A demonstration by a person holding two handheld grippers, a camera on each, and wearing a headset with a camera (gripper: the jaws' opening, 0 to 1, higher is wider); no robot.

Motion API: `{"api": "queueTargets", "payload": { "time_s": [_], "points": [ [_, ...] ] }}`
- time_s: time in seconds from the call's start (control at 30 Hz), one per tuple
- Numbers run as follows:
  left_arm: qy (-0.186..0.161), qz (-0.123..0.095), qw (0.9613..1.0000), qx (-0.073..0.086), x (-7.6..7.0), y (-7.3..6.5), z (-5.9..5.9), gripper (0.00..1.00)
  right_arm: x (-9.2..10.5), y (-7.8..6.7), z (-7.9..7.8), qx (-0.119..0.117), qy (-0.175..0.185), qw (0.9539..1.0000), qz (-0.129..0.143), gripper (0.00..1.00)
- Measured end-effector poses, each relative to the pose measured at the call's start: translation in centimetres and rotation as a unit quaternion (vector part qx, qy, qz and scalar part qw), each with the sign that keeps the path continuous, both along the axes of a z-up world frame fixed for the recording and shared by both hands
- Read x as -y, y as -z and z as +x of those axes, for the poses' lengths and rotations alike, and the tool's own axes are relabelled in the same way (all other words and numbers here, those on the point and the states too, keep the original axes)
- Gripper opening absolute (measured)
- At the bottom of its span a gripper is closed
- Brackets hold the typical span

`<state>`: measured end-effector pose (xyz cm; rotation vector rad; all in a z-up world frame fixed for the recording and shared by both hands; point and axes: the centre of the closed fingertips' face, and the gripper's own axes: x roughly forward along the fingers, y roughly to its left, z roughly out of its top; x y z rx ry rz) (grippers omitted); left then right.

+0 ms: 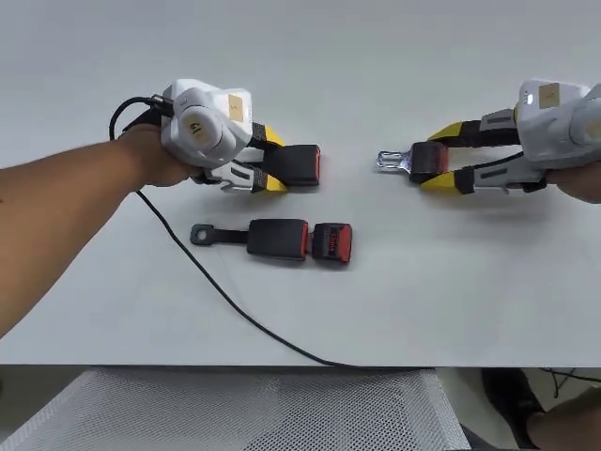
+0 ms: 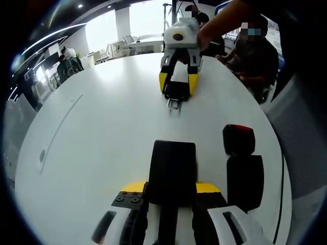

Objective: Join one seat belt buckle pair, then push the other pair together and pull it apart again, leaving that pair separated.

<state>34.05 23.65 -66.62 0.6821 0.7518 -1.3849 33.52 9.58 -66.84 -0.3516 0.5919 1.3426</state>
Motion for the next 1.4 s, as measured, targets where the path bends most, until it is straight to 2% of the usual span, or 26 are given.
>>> {"api": "queueTargets", "payload": {
  "time_s": [0.13,0.43,1.03,1.27,1.4],
  "points": [
    [0.0,0.001,1.0,-0.001,0.0,0.0,0.0,0.34,-1.2,-0.1,-0.3,0.002,-0.004,1.0,0.003,0.34],
    [0.0,0.0,1.0,-0.001,0.0,0.0,0.1,0.34,-2.6,-0.3,-0.9,0.001,-0.01,0.9999,0.007,0.34],
    [0.008,0.0,1.0,0.0,0.1,-0.1,-0.1,0.34,-5.4,-0.7,-0.7,-0.001,-0.02,0.9997,0.012,0.34],
    [0.014,0.0,0.9999,0.003,0.2,-0.1,-0.1,0.34,-5.3,-0.8,-0.5,0.001,-0.026,0.9996,0.003,0.34],
    [0.014,0.002,0.9999,0.003,0.2,-0.1,-0.1,0.34,-6.7,-0.8,-0.5,0.002,-0.034,0.9994,-0.008,0.34]
  ]
}}
